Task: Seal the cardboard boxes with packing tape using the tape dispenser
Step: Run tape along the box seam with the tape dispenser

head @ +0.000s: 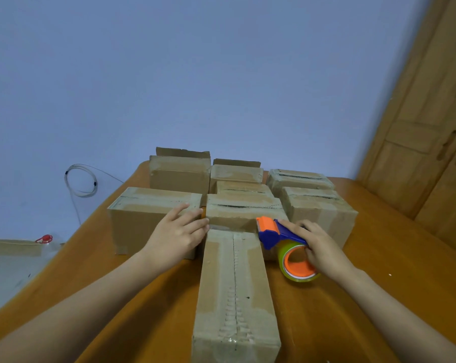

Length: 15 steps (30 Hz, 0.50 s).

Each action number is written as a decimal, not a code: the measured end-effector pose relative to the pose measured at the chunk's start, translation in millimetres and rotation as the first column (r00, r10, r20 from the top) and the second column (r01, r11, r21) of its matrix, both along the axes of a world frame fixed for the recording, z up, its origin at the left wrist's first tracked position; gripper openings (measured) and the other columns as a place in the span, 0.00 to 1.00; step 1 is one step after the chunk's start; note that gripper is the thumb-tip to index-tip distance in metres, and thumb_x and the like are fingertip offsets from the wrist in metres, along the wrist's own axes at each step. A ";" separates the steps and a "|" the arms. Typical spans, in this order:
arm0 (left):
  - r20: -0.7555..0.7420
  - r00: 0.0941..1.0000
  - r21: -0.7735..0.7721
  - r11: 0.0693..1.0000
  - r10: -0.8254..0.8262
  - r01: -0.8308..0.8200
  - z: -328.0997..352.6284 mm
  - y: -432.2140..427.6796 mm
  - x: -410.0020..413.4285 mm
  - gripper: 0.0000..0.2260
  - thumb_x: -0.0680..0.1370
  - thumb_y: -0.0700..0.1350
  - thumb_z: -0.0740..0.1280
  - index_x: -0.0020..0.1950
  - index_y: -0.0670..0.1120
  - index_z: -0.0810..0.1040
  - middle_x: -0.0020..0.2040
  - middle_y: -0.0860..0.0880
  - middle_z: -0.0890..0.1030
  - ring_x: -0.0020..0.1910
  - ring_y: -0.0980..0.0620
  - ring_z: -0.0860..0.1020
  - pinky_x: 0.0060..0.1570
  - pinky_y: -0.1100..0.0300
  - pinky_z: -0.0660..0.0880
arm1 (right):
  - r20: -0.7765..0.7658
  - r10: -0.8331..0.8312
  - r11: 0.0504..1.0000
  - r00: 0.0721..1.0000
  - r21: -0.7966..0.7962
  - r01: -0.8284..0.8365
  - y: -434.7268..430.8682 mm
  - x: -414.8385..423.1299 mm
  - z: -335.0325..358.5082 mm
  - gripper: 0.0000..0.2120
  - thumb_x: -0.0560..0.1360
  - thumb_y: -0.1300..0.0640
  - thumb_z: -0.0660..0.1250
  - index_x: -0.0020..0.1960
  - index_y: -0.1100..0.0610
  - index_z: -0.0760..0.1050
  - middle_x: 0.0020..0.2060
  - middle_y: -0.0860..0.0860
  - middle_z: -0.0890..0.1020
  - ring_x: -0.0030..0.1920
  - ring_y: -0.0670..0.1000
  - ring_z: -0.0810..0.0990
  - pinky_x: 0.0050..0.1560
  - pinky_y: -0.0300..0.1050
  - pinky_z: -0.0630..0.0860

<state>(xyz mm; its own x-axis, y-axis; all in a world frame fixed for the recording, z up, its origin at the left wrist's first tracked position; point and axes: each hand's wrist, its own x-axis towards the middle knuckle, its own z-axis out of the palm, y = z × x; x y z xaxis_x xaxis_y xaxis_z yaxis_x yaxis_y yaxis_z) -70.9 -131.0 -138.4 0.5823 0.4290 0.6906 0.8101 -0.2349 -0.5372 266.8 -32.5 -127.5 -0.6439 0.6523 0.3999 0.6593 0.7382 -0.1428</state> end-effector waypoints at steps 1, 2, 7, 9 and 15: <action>0.053 0.999 0.004 1.000 0.008 -0.008 -5.0 0.6 1.6 0.12 0.76 0.39 0.62 0.49 0.44 0.85 0.51 0.48 0.85 0.56 0.46 0.81 0.64 0.48 0.66 | -0.026 0.000 1.000 1.000 -0.016 0.000 -1.3 -0.7 -4.3 0.39 0.75 0.69 0.62 0.71 0.35 0.50 0.59 0.48 0.71 0.55 0.46 0.67 0.52 0.39 0.68; 0.118 0.993 0.004 1.000 0.017 -0.018 -9.5 0.1 4.0 0.11 0.77 0.41 0.62 0.49 0.45 0.85 0.51 0.49 0.85 0.56 0.47 0.81 0.64 0.48 0.67 | -0.050 -0.004 1.000 0.999 -0.031 0.002 -2.2 -1.4 -8.1 0.40 0.74 0.70 0.62 0.71 0.35 0.50 0.59 0.48 0.71 0.55 0.46 0.68 0.52 0.38 0.68; 0.403 0.912 -0.075 0.996 0.072 -0.045 -30.6 -13.1 22.2 0.13 0.76 0.44 0.62 0.54 0.45 0.84 0.56 0.49 0.83 0.59 0.47 0.80 0.62 0.45 0.67 | -0.133 -0.045 0.995 0.990 -0.089 0.033 -8.3 -4.0 -18.0 0.41 0.74 0.71 0.63 0.71 0.37 0.49 0.59 0.49 0.70 0.57 0.46 0.68 0.52 0.41 0.73; 0.485 0.867 -0.149 0.988 0.114 -0.047 -37.9 -18.7 30.4 0.17 0.75 0.46 0.61 0.59 0.44 0.82 0.60 0.47 0.81 0.63 0.46 0.77 0.65 0.44 0.64 | -0.148 -0.050 0.996 0.988 -0.086 0.038 -11.3 -4.4 -18.6 0.41 0.74 0.72 0.63 0.71 0.37 0.49 0.59 0.49 0.70 0.57 0.47 0.68 0.52 0.42 0.73; 0.667 0.726 -0.294 0.955 0.169 0.048 -57.6 -27.9 47.4 0.26 0.75 0.48 0.64 0.71 0.40 0.68 0.69 0.48 0.70 0.70 0.45 0.67 0.73 0.43 0.57 | -0.189 -0.081 0.994 0.979 -0.090 0.065 -15.5 -8.0 -23.1 0.43 0.72 0.74 0.64 0.71 0.38 0.50 0.58 0.49 0.71 0.56 0.46 0.67 0.48 0.39 0.71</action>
<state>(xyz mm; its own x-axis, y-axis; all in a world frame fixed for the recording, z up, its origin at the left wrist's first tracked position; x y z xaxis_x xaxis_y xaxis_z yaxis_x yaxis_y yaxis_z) -23.5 -158.9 -196.0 -0.0308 0.6775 0.7349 0.9454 -0.2188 0.2413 258.9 -48.0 -150.6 -0.5097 0.7308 0.4541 0.6650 0.6695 -0.3309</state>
